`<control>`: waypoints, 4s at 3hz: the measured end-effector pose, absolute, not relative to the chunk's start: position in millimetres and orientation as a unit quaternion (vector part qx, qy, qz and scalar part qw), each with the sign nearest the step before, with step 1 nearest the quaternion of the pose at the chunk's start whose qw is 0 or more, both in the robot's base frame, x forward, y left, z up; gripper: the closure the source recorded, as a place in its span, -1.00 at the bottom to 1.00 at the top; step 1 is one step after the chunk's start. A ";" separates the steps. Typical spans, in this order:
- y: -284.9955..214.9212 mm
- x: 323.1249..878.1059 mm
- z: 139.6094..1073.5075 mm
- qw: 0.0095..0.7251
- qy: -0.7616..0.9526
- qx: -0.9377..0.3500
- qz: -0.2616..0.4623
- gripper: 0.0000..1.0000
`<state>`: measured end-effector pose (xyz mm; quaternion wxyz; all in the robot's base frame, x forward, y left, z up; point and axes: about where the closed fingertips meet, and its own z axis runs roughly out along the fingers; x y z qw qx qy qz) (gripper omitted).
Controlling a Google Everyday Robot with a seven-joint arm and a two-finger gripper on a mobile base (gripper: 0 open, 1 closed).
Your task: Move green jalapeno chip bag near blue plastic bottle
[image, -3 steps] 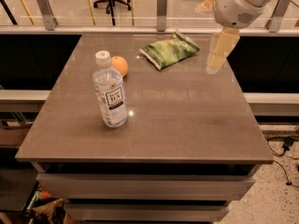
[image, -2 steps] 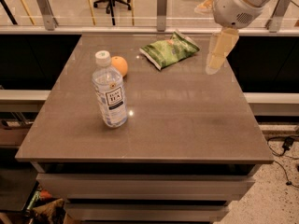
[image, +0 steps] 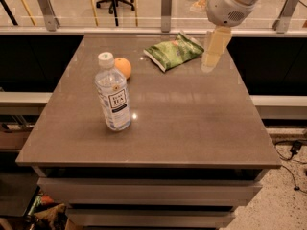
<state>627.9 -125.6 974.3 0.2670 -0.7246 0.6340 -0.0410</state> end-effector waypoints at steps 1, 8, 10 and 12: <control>-112.8 643.1 969.1 0.263 0.627 -0.732 -0.039 -1.00; -72.6 797.0 881.9 0.205 0.595 -0.765 -0.135 -1.00; -74.7 805.1 835.3 0.155 0.599 -0.778 -0.112 -0.76; -75.3 805.3 838.6 0.153 0.599 -0.778 -0.110 0.08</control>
Offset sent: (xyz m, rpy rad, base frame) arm 0.0550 0.0385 -0.0138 -0.0433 -0.0050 0.0456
